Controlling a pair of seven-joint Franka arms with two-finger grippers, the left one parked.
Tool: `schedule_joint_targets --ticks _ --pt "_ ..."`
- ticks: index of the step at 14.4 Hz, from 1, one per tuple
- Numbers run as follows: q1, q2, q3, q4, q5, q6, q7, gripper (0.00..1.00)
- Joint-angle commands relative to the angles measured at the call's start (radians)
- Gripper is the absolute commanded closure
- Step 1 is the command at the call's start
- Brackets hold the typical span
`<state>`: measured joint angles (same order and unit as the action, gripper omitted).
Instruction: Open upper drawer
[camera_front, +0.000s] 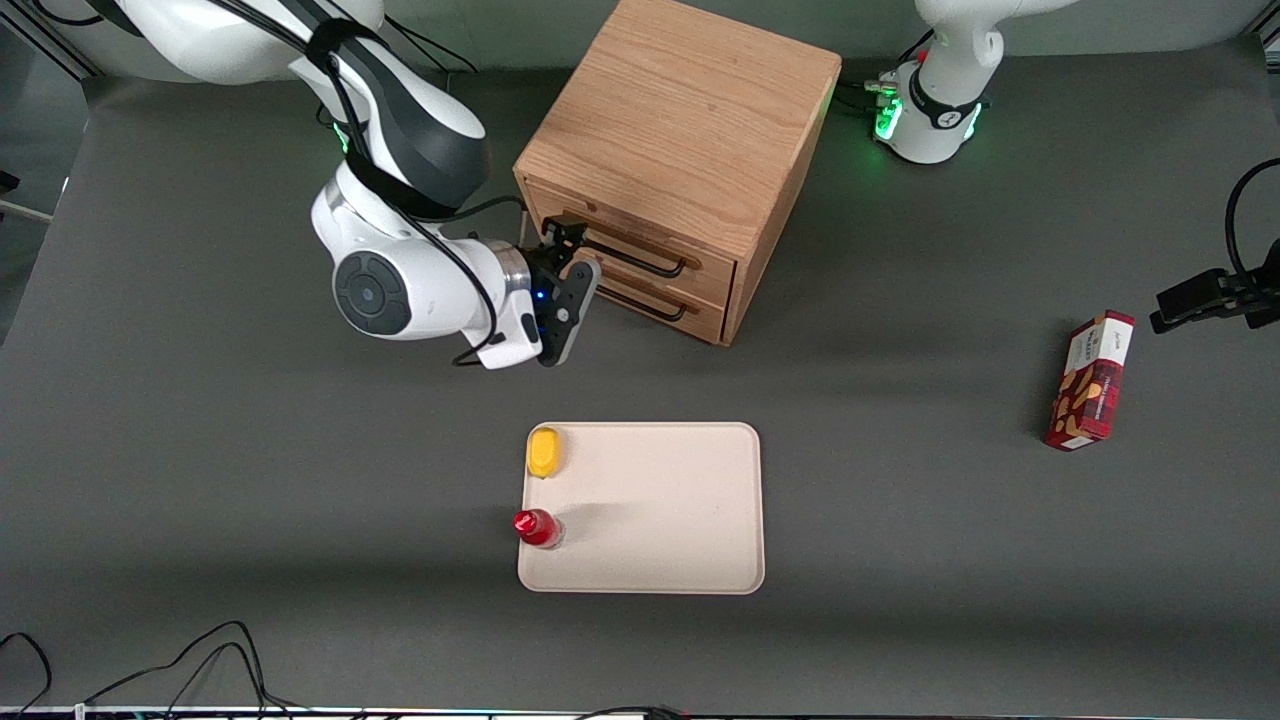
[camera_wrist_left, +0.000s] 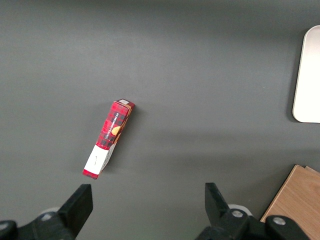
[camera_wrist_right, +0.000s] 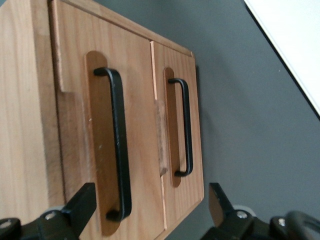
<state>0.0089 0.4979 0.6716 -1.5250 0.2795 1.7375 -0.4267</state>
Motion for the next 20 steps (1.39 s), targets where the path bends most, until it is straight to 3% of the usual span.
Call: schedule_joint_targets --ticks 1,11,20 --pt "0.008 0.004 0.035 -0.032 -0.026 0.066 -0.01 0.0" --pt "0.034 0.007 0.051 -0.138 -0.037 0.235 -0.001 0.0" --pt "0.019 0.103 0.037 -0.054 -0.131 0.271 -0.001 0.0"
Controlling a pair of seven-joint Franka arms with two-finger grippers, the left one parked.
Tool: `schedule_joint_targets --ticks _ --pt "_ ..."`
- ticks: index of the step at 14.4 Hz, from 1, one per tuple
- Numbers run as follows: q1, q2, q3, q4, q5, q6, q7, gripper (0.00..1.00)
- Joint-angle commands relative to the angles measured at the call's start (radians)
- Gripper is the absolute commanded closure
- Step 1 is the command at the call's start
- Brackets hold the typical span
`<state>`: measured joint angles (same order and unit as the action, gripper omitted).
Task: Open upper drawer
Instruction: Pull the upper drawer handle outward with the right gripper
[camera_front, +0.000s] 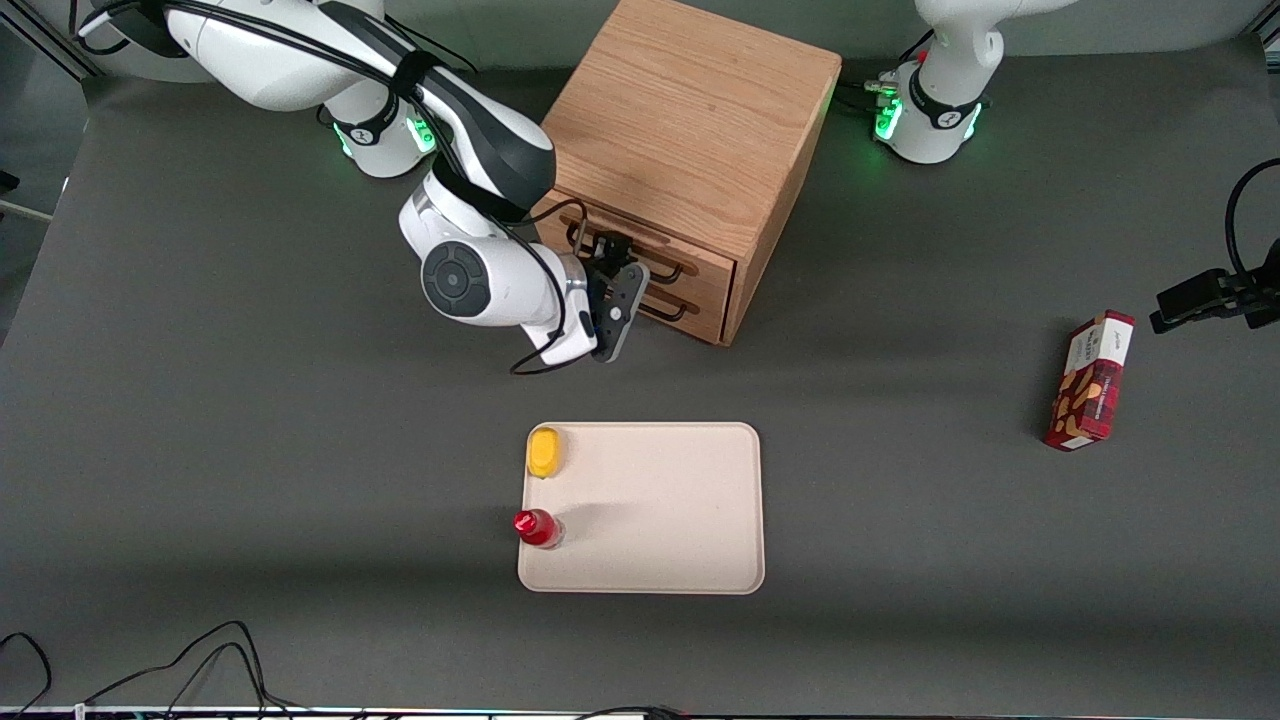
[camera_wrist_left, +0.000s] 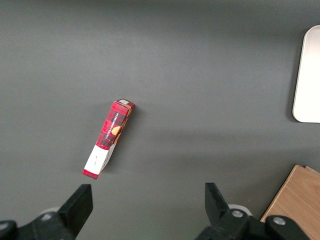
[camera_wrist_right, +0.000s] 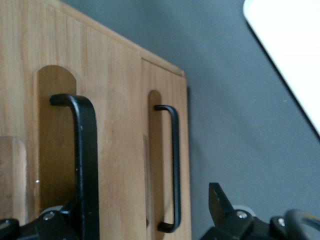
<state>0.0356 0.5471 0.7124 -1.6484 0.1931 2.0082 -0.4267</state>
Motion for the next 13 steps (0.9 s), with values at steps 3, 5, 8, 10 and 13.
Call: schedule_joint_targets --ticks 3,5,8,10,13 --pt "-0.011 0.105 -0.039 0.169 -0.075 -0.074 -0.004 0.0" --pt "-0.014 0.141 -0.056 0.261 -0.081 -0.153 -0.007 0.0" --pt "-0.014 0.178 -0.1 0.335 -0.083 -0.201 -0.014 0.0" --pt "-0.014 0.203 -0.119 0.373 -0.087 -0.204 -0.03 0.0" --pt "-0.014 0.238 -0.129 0.435 -0.09 -0.213 -0.03 0.0"
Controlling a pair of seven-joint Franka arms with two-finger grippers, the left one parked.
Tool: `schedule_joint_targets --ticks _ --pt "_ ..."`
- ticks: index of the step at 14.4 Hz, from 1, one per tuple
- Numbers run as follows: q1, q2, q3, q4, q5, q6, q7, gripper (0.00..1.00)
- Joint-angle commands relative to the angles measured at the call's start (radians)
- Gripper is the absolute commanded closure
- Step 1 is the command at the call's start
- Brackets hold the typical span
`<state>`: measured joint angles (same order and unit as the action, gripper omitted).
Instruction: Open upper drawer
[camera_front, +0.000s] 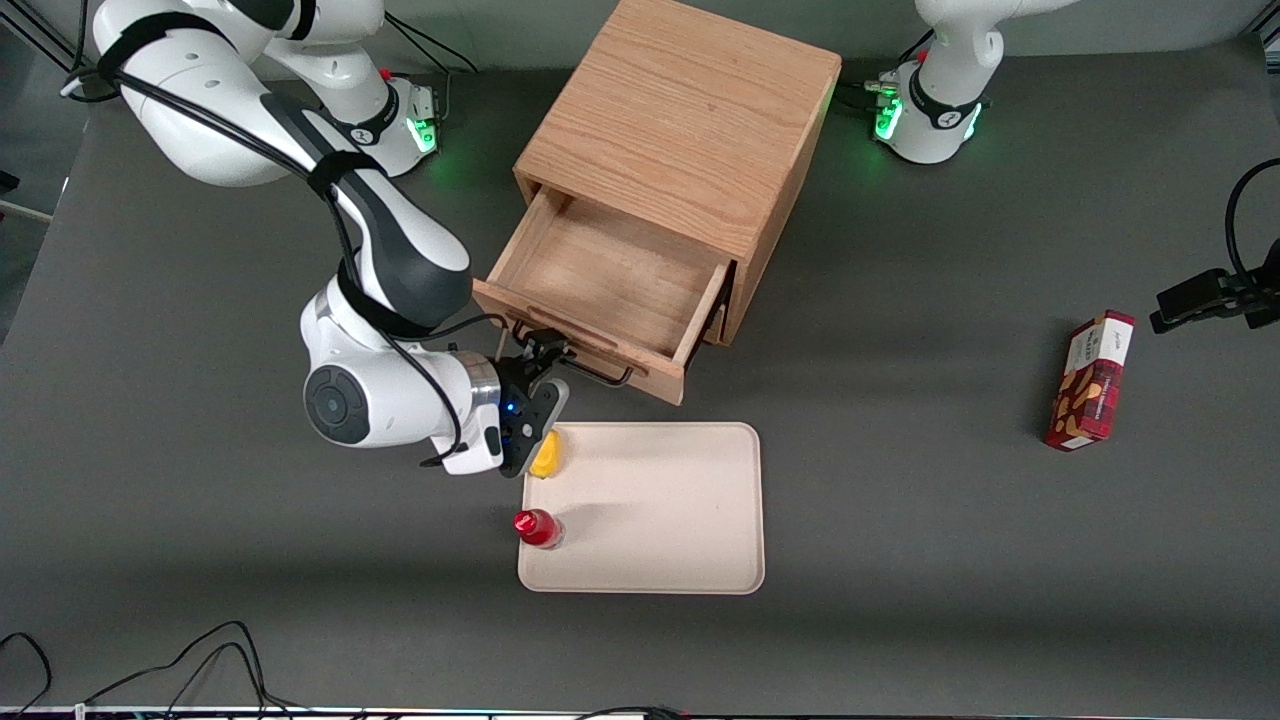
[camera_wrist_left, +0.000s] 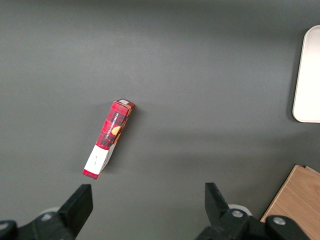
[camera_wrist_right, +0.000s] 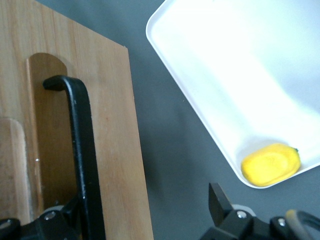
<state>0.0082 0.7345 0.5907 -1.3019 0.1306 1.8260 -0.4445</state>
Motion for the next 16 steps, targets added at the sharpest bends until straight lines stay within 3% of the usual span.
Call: schedule_joint_targets --ticks 1,12,16 --pt "0.015 0.063 -0.018 0.111 -0.026 -0.037 -0.013 0.0" --pt "0.019 0.166 -0.057 0.306 -0.031 -0.043 -0.042 0.0" --pt "0.013 0.137 -0.055 0.309 -0.032 -0.045 -0.036 0.0"
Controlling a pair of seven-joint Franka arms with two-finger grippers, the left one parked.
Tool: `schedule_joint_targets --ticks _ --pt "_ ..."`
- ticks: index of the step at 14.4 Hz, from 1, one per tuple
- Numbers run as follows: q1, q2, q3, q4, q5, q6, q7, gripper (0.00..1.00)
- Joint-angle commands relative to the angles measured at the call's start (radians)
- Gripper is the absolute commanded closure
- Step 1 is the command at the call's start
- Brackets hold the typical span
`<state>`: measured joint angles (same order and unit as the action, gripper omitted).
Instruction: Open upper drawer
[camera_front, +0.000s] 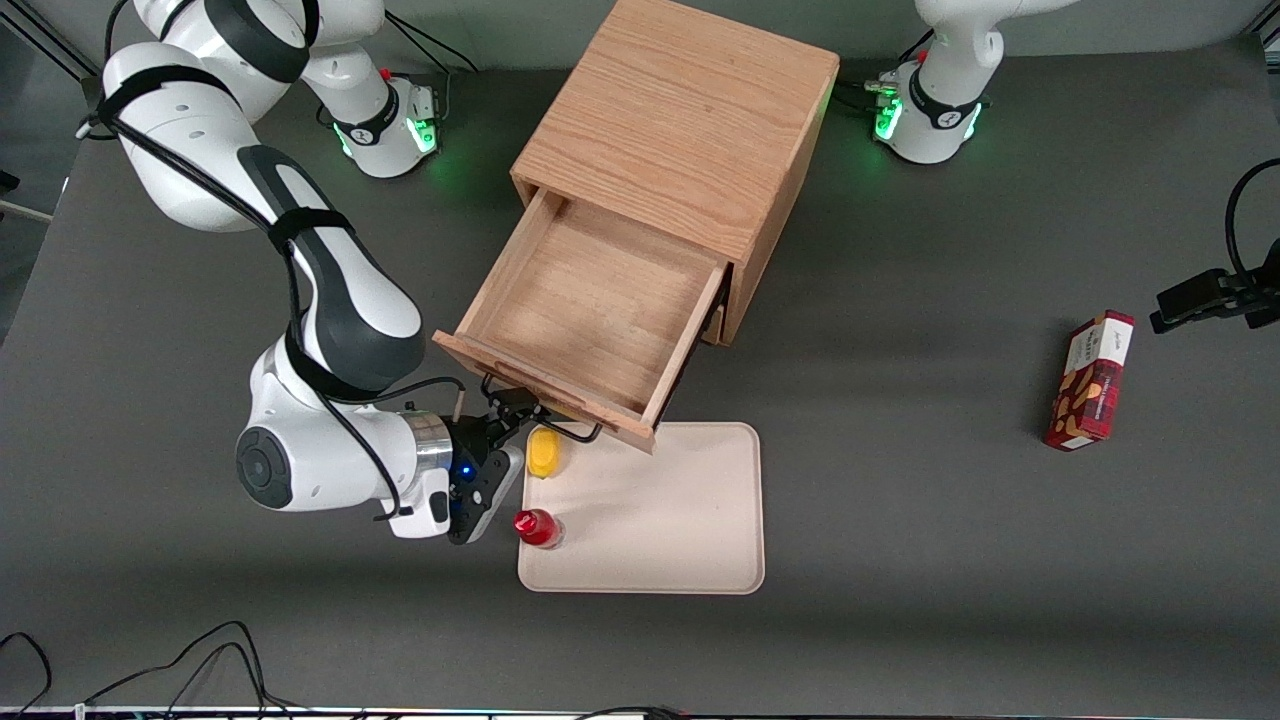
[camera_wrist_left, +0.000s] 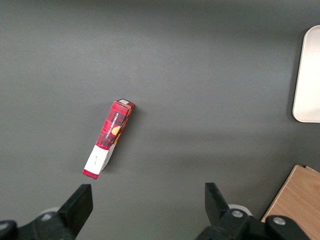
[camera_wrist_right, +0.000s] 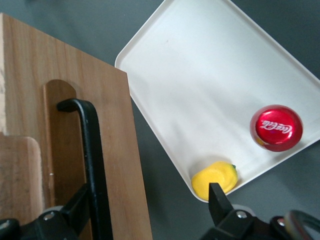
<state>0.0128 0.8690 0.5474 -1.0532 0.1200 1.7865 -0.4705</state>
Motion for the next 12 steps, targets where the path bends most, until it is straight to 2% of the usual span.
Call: schedule_joint_targets --ticks 1,2,3,7,9,11,12 --pt "0.01 -0.024 -0.014 0.059 -0.034 -0.006 -0.007 0.0" --pt "0.01 -0.056 -0.004 0.056 -0.075 -0.007 -0.007 0.0" --pt "0.007 -0.091 0.002 0.05 -0.088 -0.013 -0.007 0.0" --pt "-0.028 -0.217 -0.012 0.041 -0.092 -0.133 0.048 0.0" --pt "-0.025 -0.301 -0.05 0.03 -0.15 -0.2 0.136 0.0" --pt "-0.025 -0.492 -0.058 -0.101 -0.241 -0.234 0.36 0.0" --pt "-0.034 -0.583 -0.063 -0.17 -0.247 -0.236 0.442 0.0"
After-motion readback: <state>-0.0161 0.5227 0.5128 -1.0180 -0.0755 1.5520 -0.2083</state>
